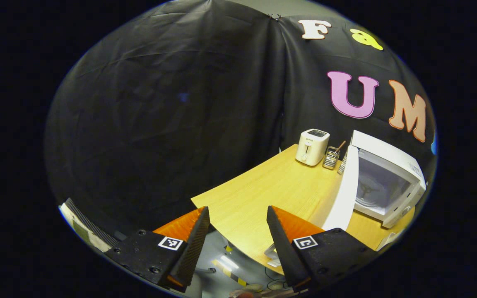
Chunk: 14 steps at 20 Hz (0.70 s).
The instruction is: Open the microwave oven with the left hand, put the food in, and close the microwave oven.
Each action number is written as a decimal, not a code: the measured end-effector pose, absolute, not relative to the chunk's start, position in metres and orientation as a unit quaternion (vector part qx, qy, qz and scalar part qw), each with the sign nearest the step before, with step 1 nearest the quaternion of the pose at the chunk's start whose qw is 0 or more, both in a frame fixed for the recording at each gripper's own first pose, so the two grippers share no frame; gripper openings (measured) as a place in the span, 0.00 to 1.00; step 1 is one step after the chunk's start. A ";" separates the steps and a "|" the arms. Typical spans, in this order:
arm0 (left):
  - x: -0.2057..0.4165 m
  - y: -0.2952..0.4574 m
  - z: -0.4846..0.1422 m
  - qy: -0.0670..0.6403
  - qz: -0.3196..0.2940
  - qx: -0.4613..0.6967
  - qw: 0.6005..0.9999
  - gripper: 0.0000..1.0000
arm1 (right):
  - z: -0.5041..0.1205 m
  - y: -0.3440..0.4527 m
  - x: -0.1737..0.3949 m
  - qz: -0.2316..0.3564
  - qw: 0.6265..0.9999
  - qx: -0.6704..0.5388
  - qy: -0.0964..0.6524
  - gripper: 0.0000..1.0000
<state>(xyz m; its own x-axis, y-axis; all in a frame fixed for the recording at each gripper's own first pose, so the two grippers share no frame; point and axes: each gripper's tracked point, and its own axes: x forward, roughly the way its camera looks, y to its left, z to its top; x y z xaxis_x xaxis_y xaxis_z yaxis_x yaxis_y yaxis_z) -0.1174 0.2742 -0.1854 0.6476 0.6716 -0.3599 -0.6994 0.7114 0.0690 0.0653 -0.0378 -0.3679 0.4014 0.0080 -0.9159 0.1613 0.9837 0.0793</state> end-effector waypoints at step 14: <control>-0.093 0.261 -0.172 0.166 0.382 -0.036 0.909 0.82 | -0.352 -0.031 0.074 -0.030 0.832 0.131 0.538 0.39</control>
